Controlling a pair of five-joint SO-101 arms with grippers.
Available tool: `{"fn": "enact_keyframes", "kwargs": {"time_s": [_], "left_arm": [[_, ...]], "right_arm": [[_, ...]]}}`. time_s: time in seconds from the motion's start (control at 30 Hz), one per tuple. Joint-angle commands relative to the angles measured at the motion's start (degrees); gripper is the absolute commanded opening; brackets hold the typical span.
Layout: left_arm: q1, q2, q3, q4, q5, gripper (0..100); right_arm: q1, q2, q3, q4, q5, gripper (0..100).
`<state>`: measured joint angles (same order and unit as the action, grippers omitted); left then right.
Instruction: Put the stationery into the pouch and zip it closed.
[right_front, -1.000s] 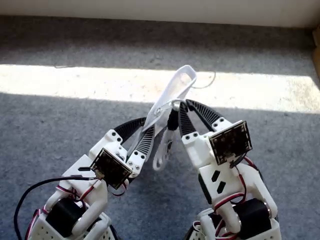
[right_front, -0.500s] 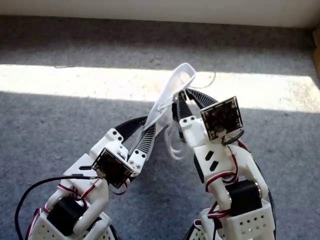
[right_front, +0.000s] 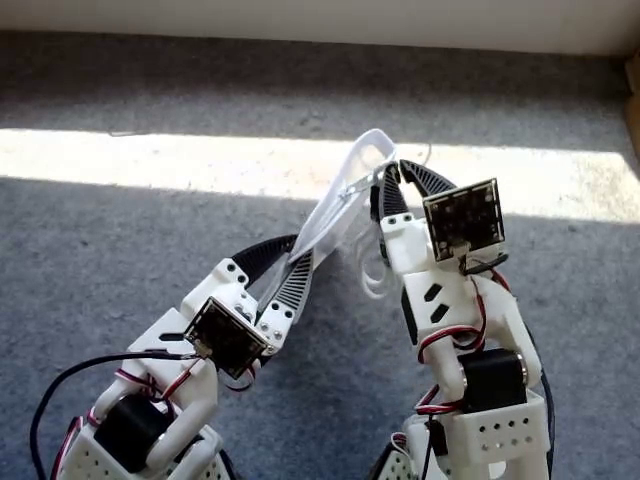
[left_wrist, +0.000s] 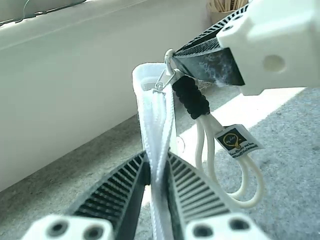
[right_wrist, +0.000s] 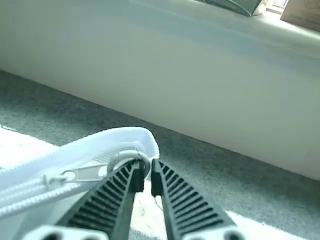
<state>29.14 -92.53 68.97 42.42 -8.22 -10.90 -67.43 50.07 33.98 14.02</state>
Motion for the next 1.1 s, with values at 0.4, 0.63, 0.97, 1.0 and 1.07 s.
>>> {"fn": "enact_keyframes", "kwargs": {"time_s": [0.4,0.63,0.97,1.0,1.07], "left_arm": [[-0.7,-0.1,-0.1,0.9,0.4,1],[-0.7,-0.1,-0.1,0.9,0.4,1],[-0.7,-0.1,-0.1,0.9,0.4,1],[-0.7,-0.1,-0.1,0.9,0.4,1],[-0.7,-0.1,-0.1,0.9,0.4,1]], "right_arm": [[7.7,5.0,-0.9,-5.5,0.5,0.6],[10.0,10.6,-2.5,-7.2,0.2,0.6],[16.3,11.2,-2.5,-9.1,0.1,0.6],[16.8,11.0,-2.5,-9.1,0.1,0.6],[18.2,11.0,-2.5,-9.1,0.1,0.6]]}}
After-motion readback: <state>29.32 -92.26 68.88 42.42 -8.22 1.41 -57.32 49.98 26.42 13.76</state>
